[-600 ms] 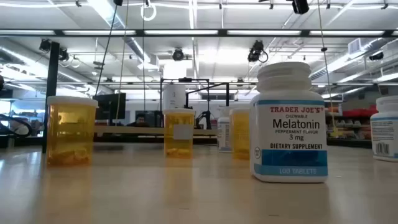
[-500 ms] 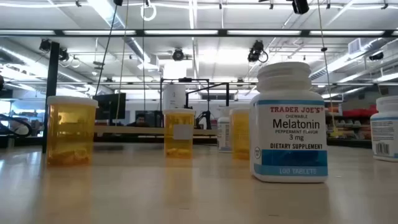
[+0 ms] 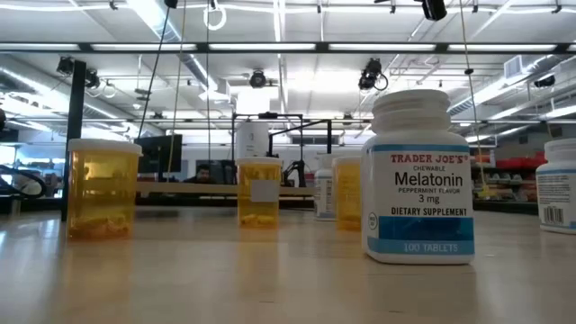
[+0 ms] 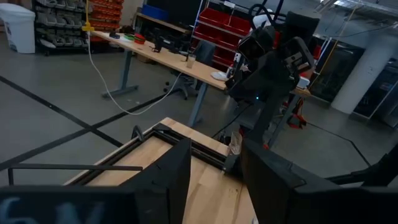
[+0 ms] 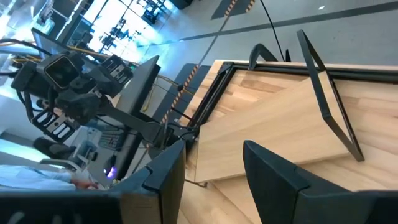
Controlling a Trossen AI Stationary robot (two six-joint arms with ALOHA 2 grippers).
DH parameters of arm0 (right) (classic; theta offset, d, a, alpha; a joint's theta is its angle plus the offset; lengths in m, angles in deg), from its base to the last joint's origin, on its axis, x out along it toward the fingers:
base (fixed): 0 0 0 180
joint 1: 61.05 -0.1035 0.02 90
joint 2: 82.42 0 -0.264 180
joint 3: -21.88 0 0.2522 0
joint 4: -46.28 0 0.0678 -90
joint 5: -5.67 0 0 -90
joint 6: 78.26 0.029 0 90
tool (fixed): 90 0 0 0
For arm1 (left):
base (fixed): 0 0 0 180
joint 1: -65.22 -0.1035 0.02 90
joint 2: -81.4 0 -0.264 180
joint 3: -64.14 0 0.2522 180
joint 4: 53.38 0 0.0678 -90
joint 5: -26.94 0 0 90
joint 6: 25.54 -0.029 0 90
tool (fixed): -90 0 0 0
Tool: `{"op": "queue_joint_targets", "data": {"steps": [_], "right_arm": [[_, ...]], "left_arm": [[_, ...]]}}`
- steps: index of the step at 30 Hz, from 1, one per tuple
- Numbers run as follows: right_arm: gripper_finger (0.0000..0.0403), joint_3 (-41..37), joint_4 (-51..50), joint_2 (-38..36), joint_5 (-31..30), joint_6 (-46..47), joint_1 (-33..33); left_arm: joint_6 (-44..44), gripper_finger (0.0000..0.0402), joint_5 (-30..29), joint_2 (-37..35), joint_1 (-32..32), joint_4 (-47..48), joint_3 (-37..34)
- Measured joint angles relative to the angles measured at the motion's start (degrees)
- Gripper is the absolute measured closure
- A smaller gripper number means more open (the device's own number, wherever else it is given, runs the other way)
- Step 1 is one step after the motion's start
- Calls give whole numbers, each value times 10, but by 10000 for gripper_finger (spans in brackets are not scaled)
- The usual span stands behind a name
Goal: Pick and place medicine bottles onto shelf by color
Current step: Put the white pill bottle on the shelf
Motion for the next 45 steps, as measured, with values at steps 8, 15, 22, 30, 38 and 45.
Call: {"op": "queue_joint_targets", "data": {"steps": [8, 15, 22, 30, 38, 45], "right_arm": [[234, 0, 1, 0, -4, -10, 7], [234, 0, 68, 0, -5, -98, 21], [234, 0, 171, 0, -35, -161, 21], [234, 0, 99, 31, 44, -199, 20], [234, 0, 17, 99, 149, -209, 19], [234, 2, 0, 119, 187, -225, 14]], "left_arm": [[0, 262, 0, 0, 0, 0, 0], [0, 261, 0, 0, 0, 0, 0], [0, 253, 0, 0, 0, -4, 0], [83, 261, 0, 0, 4, -51, 0], [134, 256, 0, 0, 2, -52, 0], [133, 256, -1, 0, 2, -63, 0]]}}
